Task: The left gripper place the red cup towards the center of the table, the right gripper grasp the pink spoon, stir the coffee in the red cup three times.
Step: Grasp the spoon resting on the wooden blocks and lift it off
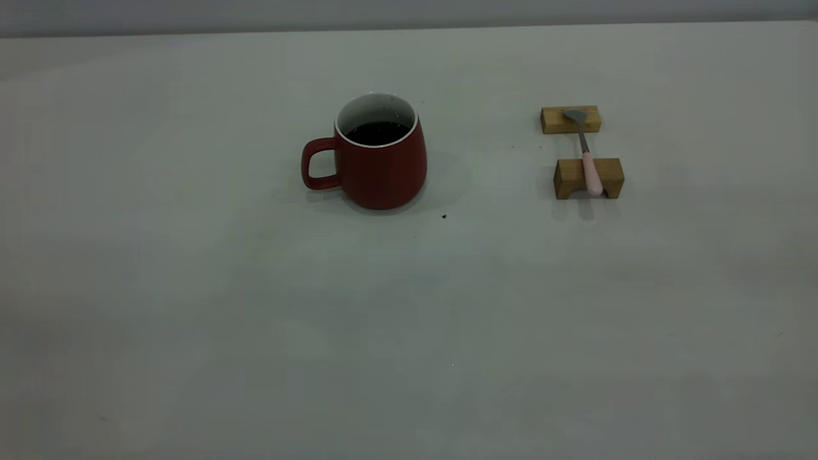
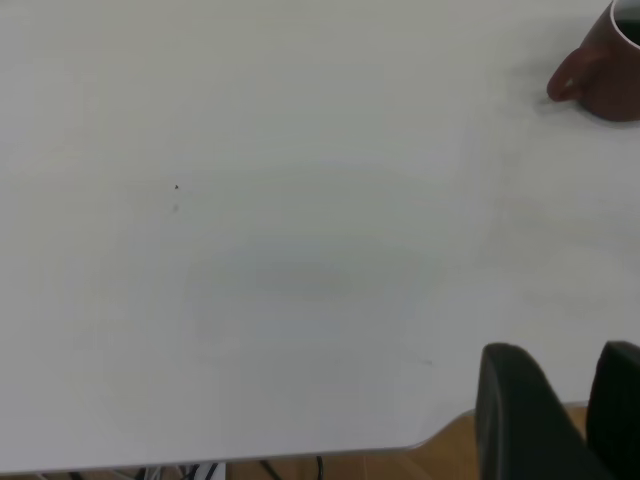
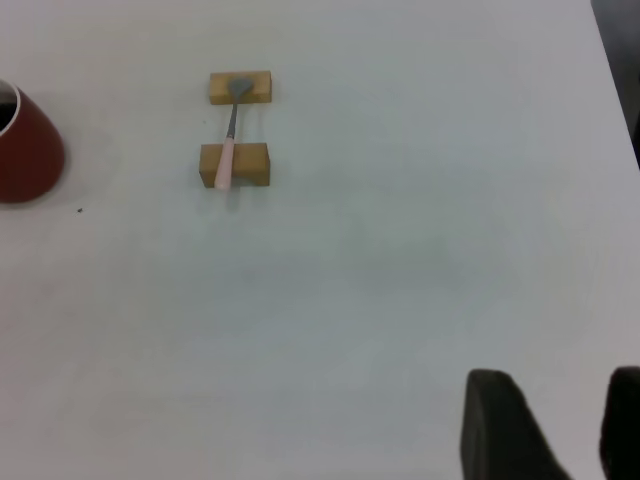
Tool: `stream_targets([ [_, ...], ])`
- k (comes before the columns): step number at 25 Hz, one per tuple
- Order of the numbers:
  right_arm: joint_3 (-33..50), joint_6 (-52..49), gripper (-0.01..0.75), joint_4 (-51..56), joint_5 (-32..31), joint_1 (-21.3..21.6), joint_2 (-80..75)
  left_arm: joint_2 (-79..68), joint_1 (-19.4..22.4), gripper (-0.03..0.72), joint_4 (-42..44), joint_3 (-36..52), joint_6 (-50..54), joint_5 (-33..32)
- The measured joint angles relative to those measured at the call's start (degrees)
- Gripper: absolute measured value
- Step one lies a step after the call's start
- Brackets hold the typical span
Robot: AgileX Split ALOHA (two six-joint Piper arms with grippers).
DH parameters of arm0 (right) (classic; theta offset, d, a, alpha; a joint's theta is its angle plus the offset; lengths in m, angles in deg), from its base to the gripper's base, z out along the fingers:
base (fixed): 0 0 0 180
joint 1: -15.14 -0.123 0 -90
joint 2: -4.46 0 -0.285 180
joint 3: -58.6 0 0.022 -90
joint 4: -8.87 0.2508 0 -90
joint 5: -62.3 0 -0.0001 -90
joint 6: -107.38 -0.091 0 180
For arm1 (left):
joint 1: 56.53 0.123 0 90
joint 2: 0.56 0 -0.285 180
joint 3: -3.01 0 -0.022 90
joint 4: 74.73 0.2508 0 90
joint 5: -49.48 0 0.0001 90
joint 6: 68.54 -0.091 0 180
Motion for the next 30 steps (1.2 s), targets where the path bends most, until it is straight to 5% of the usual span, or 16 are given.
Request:
stream_targets([
  [10,-5.48,6.74,0.626,12.36,18.72,0.0,-42.11,0.0,0.0,0.244,0.0,0.0,0.0,0.0],
  [18,-14.1,19.52,0.638,23.86,27.31,-3.13,-73.64,0.0,0.0,0.244,0.0,0.0,0.0,0.0],
  [30,-34.83,18.05,0.638,22.77,29.72,-14.98,-105.29,0.0,0.0,0.244,0.04,0.0,-0.31,0.0],
])
